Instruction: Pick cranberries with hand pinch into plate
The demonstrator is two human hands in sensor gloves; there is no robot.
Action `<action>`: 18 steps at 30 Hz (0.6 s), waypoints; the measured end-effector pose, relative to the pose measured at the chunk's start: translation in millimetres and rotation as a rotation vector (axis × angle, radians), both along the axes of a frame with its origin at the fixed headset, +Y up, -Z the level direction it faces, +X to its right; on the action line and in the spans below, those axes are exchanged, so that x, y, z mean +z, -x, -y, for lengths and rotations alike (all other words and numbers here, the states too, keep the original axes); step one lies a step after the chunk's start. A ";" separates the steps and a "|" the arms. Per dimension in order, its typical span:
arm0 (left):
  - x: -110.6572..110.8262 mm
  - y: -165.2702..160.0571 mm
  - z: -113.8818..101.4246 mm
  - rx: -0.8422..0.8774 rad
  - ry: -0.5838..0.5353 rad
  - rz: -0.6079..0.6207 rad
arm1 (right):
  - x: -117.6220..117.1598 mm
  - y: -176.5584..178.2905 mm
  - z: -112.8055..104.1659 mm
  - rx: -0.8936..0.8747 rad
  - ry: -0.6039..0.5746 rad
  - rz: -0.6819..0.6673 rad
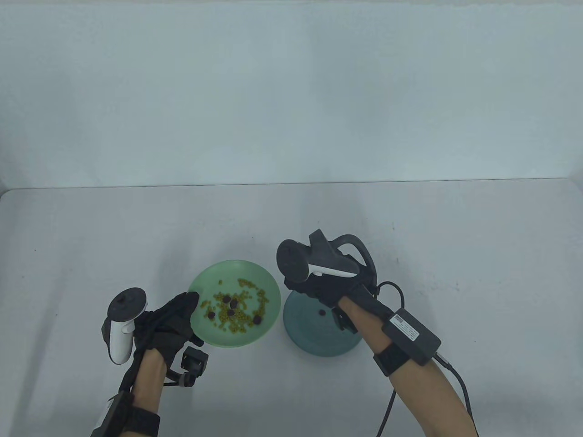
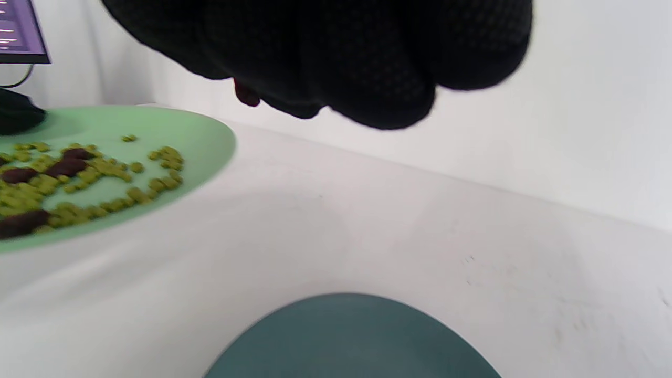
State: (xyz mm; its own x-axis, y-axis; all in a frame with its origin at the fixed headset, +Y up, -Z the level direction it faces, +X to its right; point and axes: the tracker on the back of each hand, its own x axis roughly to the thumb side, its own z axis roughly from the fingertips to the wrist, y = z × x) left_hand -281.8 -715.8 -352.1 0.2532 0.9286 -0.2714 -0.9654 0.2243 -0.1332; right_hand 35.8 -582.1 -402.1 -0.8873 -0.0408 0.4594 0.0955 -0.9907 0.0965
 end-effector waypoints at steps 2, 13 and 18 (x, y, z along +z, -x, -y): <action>-0.1 0.1 -0.3 0.001 -0.002 -0.001 | -3.3 -12.4 8.9 0.003 0.016 0.033; -0.9 1.4 -1.0 0.000 -0.009 0.004 | -21.2 -52.8 83.8 0.082 0.176 0.187; -1.1 1.7 -1.3 -0.003 -0.010 0.003 | -21.8 -57.1 110.0 0.113 0.230 0.217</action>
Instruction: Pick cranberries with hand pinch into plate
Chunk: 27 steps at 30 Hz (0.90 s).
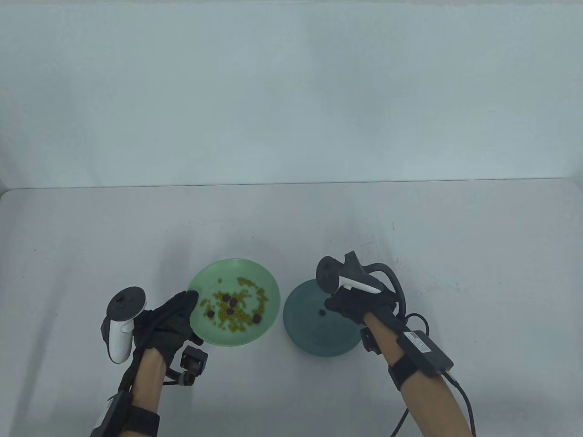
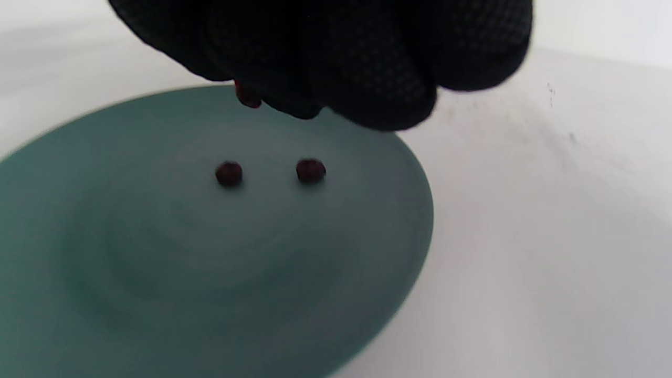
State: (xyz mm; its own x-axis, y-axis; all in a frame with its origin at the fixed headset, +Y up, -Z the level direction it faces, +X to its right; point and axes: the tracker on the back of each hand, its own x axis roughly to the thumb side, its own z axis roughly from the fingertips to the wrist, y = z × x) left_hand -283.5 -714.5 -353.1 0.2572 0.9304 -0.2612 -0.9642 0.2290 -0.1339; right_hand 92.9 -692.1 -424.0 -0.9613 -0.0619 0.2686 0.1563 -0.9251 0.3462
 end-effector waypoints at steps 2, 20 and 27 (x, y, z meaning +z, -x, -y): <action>0.0 0.1 -0.1 -0.001 -0.001 0.002 | -0.6 -1.2 7.4 0.010 0.017 0.011; -0.1 0.5 -0.9 0.002 -0.010 0.004 | -2.8 -3.1 12.1 0.053 0.046 0.047; 0.1 0.7 -0.9 0.003 -0.010 0.002 | 0.9 3.5 -28.7 0.032 -0.028 0.011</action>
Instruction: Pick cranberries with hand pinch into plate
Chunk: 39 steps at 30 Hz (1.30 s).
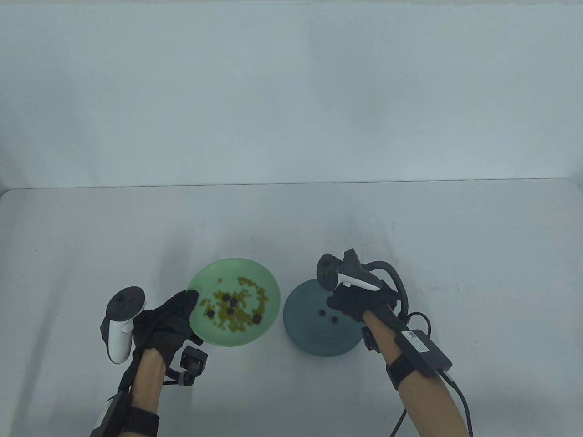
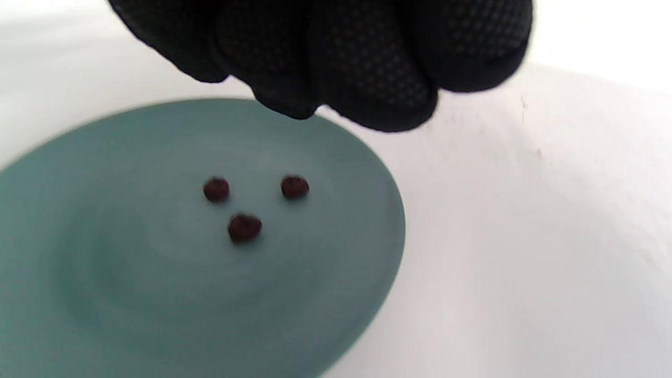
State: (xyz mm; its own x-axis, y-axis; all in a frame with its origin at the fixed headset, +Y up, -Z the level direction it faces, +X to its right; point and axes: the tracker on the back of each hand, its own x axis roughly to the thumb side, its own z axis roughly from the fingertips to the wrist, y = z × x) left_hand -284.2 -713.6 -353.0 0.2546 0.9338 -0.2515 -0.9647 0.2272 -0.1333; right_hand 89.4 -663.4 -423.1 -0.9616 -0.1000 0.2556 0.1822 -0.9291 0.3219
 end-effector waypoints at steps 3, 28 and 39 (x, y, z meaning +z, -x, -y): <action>0.1 -0.1 0.0 -0.001 0.001 -0.001 | 4.2 7.8 -21.5 -0.001 -0.044 -0.034; 0.2 -1.0 1.2 -0.001 0.011 -0.003 | 53.9 130.5 -60.5 0.014 -0.166 -0.427; 0.4 -0.8 1.1 0.002 0.013 -0.005 | 60.4 142.1 -45.8 0.041 -0.170 -0.473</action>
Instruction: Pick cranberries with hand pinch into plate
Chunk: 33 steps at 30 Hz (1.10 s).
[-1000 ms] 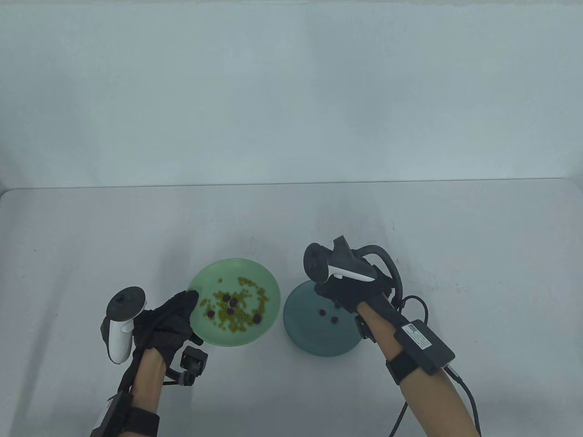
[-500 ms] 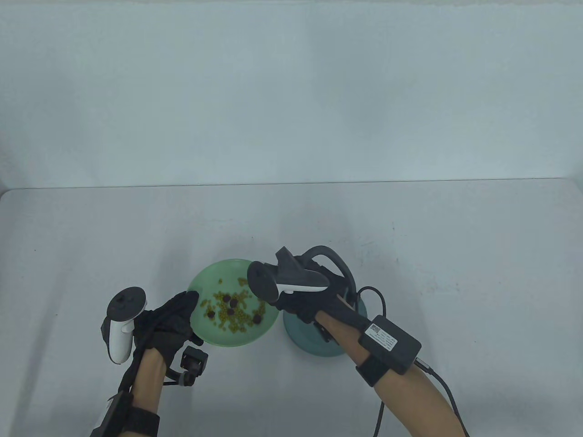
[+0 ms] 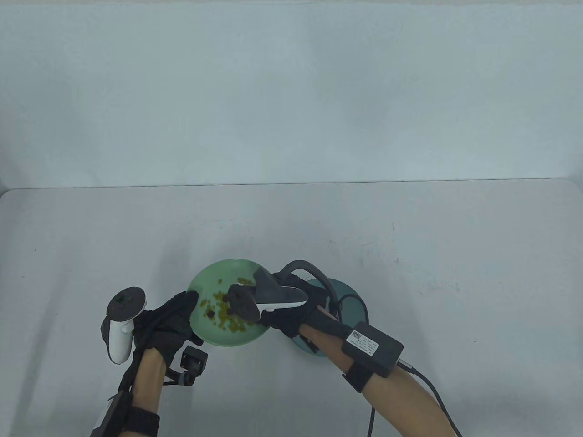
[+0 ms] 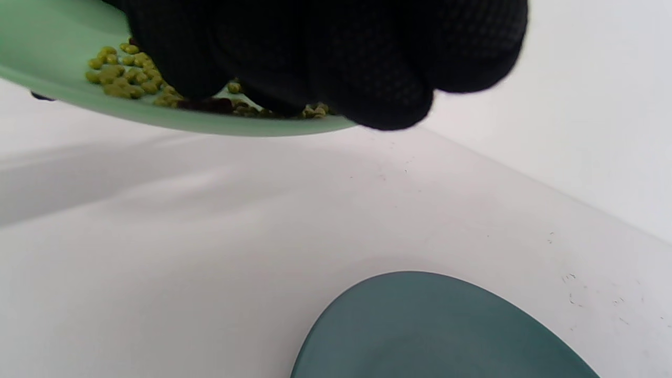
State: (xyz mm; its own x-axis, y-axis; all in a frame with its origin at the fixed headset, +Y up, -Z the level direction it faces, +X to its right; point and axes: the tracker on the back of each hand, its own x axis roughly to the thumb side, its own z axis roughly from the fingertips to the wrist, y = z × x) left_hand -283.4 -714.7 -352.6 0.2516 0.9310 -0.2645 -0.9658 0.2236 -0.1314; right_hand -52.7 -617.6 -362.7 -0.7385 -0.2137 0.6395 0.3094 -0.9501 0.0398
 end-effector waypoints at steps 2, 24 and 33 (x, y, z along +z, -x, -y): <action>0.1 0.0 0.7 0.004 0.004 0.001 | 0.9 0.9 1.0 0.001 -0.002 -0.004; -0.2 2.1 2.1 0.016 0.006 -0.004 | 11.7 11.3 5.4 0.027 -0.006 -0.058; -0.5 1.6 2.7 0.012 0.007 0.002 | 10.9 13.4 6.6 0.023 0.034 -0.063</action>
